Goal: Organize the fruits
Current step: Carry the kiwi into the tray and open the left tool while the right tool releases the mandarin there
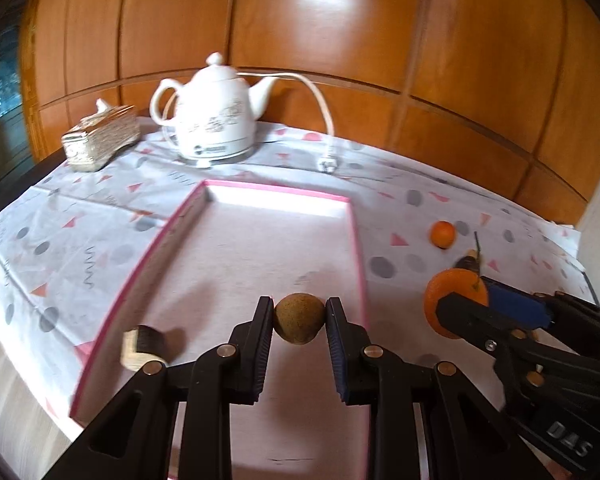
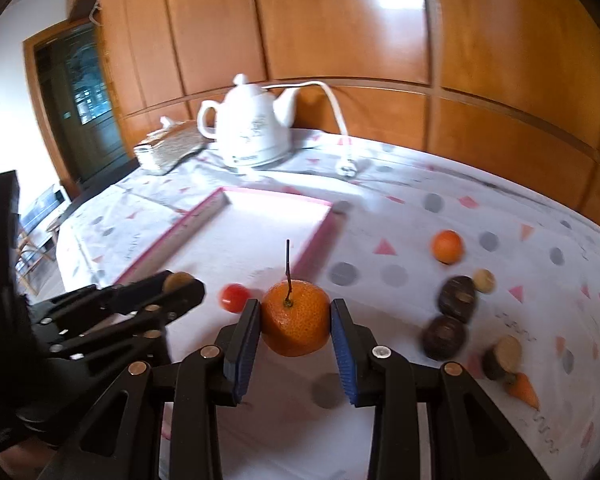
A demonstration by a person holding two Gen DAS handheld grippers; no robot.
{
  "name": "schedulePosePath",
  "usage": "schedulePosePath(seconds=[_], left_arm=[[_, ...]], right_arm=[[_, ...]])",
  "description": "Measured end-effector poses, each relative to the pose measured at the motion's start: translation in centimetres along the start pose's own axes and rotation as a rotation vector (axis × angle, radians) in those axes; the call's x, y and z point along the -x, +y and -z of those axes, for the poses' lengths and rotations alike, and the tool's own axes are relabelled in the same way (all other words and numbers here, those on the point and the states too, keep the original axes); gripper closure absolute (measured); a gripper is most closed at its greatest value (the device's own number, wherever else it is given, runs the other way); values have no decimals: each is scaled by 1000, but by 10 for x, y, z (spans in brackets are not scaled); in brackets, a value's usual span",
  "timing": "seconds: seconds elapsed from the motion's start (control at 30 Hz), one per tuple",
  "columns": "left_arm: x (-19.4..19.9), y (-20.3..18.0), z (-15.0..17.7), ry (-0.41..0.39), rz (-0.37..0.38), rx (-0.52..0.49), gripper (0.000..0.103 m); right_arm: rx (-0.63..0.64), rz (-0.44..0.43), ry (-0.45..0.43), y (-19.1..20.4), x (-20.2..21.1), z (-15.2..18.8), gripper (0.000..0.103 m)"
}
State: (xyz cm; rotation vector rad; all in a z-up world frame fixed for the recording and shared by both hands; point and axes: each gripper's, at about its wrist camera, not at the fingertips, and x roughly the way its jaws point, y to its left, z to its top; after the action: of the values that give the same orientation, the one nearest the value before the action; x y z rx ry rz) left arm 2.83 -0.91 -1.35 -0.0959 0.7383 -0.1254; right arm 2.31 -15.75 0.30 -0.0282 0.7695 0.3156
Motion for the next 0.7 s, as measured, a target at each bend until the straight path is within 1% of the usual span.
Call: schedulePosePath(seconds=[0.13,0.27,0.37,0.47,0.57,0.6,0.67,0.7], left_arm=[[-4,28,-2,10,-50,47,76],[-10,54,-4,19,-83,95,76],[-14,69,-6,23,-100,130,76],[-16,73,-7,23,-107,143,76],[-20,70,-8,29,-105,134,75],[-21,69,-8,32,-108,133,69],[-19,68,-8,25,-123,138,50],[-18,68,-8,20,-141,139,47]], right_arm=[[3,-45,16,18,-10,-4,68],[-24,-90,41,30,-22,-6,68],[-28,-93,59,34,-29,-6,68],[-40,-108,65,38,-31,-5,68],[-43,-129,79,43,-35,-2,67],[-41,-134,83,45,-37,-2,67],[-37,-150,102,49,-41,0,64],[-33,-150,102,50,-41,0,64]])
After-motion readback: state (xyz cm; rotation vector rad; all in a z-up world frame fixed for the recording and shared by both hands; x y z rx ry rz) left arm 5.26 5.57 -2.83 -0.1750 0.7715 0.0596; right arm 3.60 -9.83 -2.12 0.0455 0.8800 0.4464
